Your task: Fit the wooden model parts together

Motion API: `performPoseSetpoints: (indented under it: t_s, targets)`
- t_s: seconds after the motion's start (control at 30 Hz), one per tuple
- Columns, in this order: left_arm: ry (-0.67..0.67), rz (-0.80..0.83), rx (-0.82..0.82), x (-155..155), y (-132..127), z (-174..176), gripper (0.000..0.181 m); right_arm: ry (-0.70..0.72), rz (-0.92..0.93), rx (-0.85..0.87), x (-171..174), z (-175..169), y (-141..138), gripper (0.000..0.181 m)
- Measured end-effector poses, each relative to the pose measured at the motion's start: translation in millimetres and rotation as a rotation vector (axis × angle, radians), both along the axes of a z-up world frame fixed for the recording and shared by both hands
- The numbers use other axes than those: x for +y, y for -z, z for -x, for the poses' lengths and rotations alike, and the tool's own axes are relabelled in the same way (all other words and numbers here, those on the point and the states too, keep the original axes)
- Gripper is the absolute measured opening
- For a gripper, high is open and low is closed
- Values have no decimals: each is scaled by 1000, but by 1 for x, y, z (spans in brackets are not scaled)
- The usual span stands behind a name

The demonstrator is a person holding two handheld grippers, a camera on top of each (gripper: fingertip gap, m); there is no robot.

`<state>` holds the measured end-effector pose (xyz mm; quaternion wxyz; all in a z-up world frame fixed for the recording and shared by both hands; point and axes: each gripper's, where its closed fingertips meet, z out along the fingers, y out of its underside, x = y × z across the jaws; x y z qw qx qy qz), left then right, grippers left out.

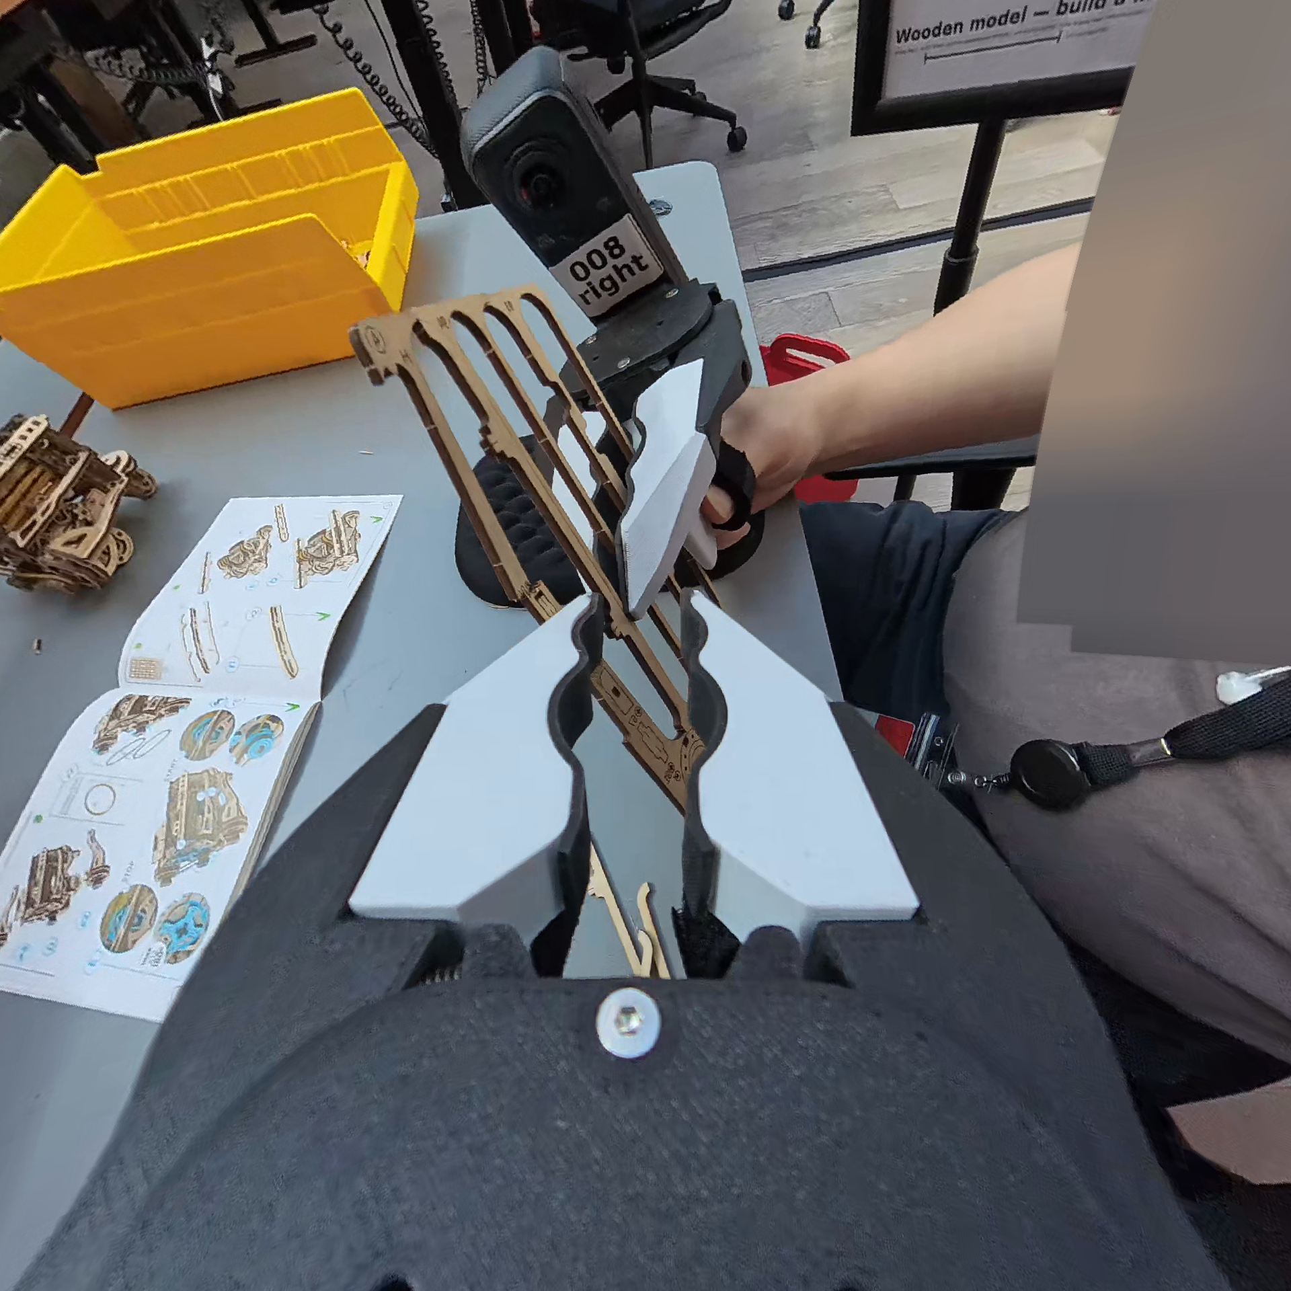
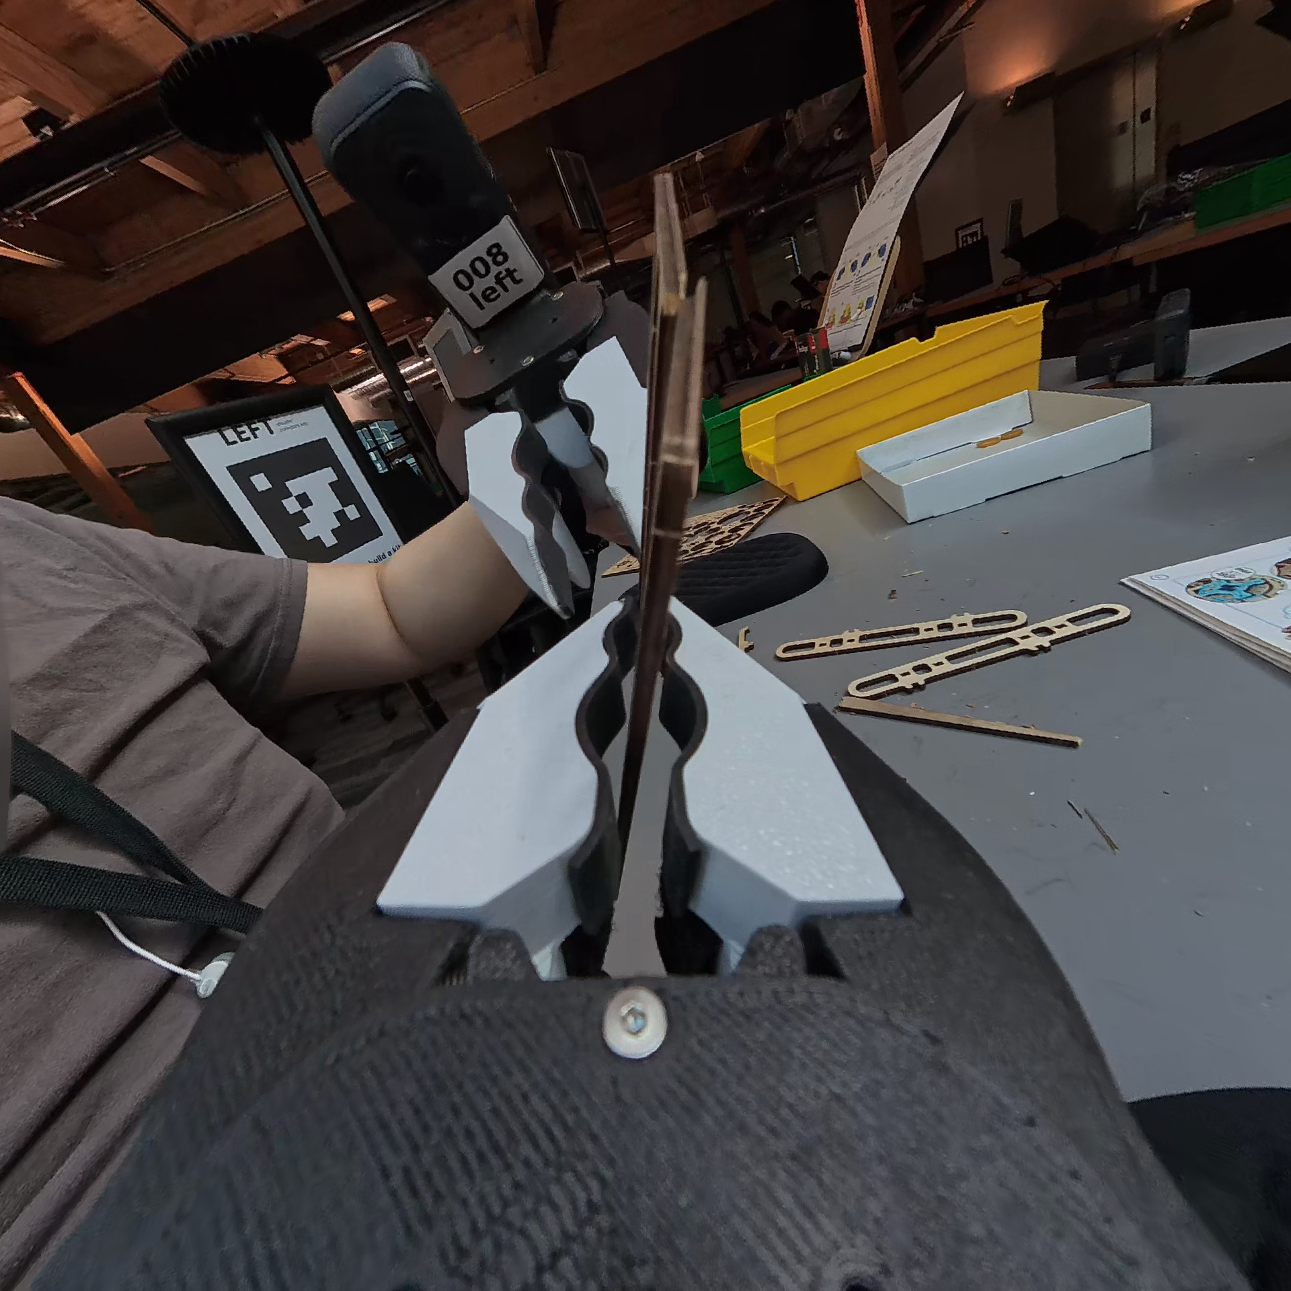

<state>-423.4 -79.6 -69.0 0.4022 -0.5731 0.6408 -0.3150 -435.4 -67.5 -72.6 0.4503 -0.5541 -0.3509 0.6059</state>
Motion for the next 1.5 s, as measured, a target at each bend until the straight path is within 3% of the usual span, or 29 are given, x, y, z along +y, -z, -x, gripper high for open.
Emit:
performPoseSetpoints:
  t_s: [0.2,0.5,0.63,0.83,1.0,1.2,1.5]
  targets:
    - [-17,30,77,7,2,3,0,8,-44,-37,-3,4,3,0]
    - [-100,-111,70,3,2,-3,21,47,-70,-10,-1,0,-2,0]
    - [-105,-188,96,2,4,-4,17,47,-80,-5,-2,-1,-3,0]
    - [-12,-48,241,2,13,6,8,37,-112,-73,-6,6,5,0]
    - [4,-58,301,5,14,6,7,44,-94,-71,-4,6,5,0]
    - [-84,-90,274,16,13,3,5,78,-16,-44,9,1,5,0]
    - [-141,32,162,17,16,4,6,82,-3,-67,10,3,8,0]
